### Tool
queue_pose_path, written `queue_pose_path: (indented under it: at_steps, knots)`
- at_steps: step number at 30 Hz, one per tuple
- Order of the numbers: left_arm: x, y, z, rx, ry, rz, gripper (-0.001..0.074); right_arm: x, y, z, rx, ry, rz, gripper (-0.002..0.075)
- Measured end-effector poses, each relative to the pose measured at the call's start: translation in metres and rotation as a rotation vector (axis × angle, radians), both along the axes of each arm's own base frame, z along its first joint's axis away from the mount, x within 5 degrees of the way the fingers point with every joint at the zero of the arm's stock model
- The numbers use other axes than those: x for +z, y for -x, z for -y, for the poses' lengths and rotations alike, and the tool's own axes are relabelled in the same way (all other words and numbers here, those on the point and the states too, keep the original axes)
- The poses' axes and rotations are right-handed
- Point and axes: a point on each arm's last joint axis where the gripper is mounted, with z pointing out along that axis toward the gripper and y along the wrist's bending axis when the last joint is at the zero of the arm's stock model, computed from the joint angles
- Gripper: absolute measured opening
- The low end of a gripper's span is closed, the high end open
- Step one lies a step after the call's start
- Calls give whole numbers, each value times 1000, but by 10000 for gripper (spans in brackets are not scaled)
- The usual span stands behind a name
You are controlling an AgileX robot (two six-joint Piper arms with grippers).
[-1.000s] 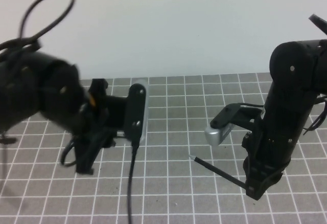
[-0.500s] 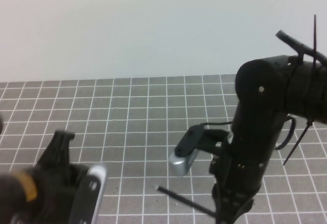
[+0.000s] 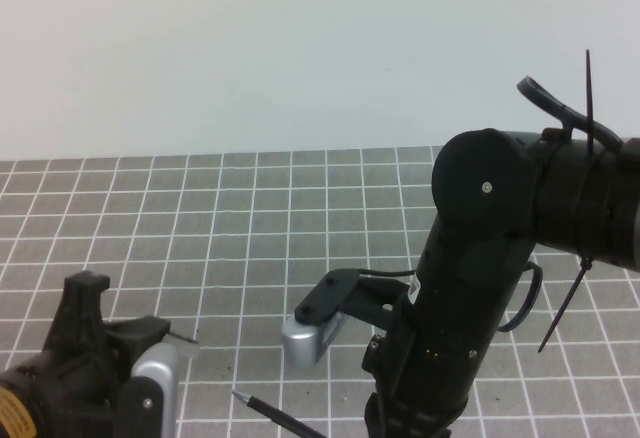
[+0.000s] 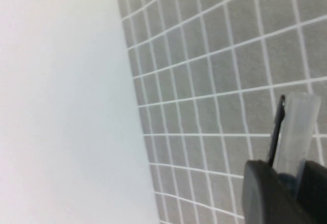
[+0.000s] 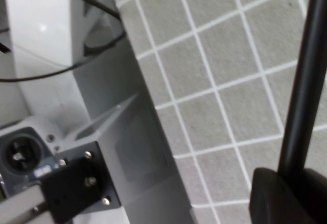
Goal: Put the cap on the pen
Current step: 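Pick up the pen and its cap, cap the pen, and set it down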
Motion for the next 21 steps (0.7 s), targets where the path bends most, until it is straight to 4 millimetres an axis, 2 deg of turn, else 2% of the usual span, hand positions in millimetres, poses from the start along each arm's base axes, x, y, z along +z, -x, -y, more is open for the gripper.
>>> queue_pose_path:
  at_steps: [13, 21]
  knots:
    - [2, 0, 2, -17, 7, 34, 79, 2, 2, -2, -21, -22, -29, -3]
    - [-8, 15, -2, -36, 48, 85, 79, 5, 3, -2, -41, -24, -32, -3]
